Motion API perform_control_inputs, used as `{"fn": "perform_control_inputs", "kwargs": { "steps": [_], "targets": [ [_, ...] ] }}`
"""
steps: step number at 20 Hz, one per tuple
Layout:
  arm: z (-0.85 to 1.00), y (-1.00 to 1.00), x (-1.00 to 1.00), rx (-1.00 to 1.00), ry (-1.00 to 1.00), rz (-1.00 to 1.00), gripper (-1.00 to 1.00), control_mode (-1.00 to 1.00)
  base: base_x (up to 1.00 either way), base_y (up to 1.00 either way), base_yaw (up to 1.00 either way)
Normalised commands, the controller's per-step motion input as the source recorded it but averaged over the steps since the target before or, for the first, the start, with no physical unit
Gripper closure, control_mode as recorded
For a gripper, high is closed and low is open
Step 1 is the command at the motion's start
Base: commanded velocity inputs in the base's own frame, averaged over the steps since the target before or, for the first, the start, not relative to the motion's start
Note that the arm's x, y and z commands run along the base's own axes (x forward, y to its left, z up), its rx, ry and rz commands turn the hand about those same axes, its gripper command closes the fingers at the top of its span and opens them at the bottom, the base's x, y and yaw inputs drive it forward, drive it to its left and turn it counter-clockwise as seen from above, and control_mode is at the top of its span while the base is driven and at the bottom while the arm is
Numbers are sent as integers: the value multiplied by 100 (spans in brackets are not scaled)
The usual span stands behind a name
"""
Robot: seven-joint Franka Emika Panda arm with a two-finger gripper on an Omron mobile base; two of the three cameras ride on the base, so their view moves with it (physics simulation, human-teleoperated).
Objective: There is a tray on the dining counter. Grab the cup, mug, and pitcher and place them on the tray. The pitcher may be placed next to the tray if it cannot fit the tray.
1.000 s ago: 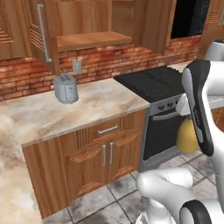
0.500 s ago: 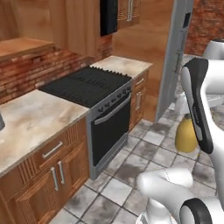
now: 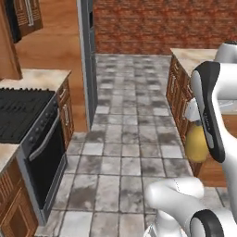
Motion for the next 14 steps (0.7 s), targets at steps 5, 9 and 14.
{"fn": "perform_control_inputs", "kwargs": {
  "steps": [5,9,14],
  "targets": [
    [0,0,0,0,0,0,100,100,0,-9,-81],
    [0,0,0,0,0,0,100,100,0,-4,-82],
    [0,0,0,0,0,0,100,100,0,-5,-83]
  ]
}}
